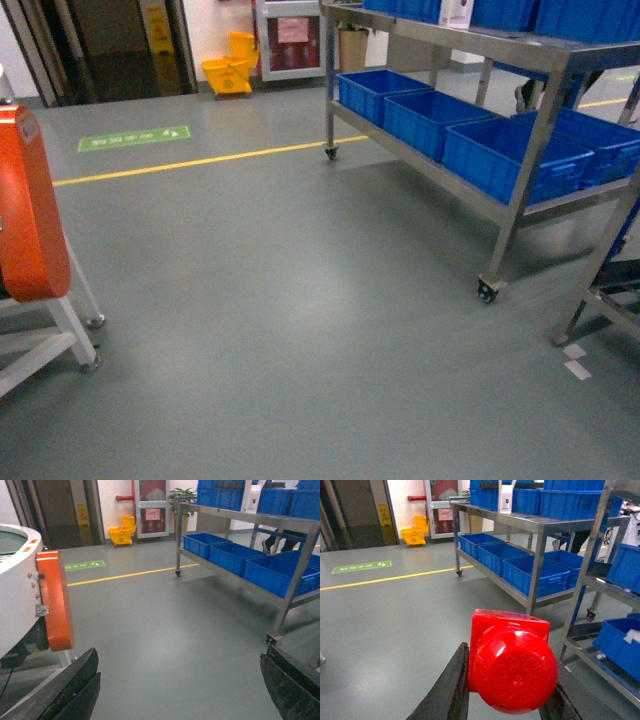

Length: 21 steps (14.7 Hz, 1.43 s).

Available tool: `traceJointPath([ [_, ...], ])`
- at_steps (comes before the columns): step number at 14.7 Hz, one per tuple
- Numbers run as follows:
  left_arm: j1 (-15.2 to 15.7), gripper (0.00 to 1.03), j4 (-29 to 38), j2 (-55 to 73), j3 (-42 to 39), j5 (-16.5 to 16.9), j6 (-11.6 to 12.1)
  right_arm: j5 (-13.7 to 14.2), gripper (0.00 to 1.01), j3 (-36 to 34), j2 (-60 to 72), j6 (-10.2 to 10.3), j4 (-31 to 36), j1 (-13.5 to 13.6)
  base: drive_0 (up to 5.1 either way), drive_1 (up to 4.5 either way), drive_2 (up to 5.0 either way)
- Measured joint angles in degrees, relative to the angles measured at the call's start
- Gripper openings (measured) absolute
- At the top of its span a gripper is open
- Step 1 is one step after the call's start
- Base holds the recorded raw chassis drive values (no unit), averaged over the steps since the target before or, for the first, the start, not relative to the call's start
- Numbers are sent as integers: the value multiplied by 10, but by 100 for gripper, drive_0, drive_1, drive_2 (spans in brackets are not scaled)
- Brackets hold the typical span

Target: Pick red block from blue box to shelf

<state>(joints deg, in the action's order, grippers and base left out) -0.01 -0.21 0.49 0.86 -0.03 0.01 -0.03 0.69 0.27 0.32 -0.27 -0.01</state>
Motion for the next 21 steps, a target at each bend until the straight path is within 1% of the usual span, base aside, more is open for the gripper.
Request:
traceJointPath([
  [21, 0, 98, 0, 0, 0, 0, 0, 0, 29, 0, 0, 0, 0, 0, -156, -156, -156],
])
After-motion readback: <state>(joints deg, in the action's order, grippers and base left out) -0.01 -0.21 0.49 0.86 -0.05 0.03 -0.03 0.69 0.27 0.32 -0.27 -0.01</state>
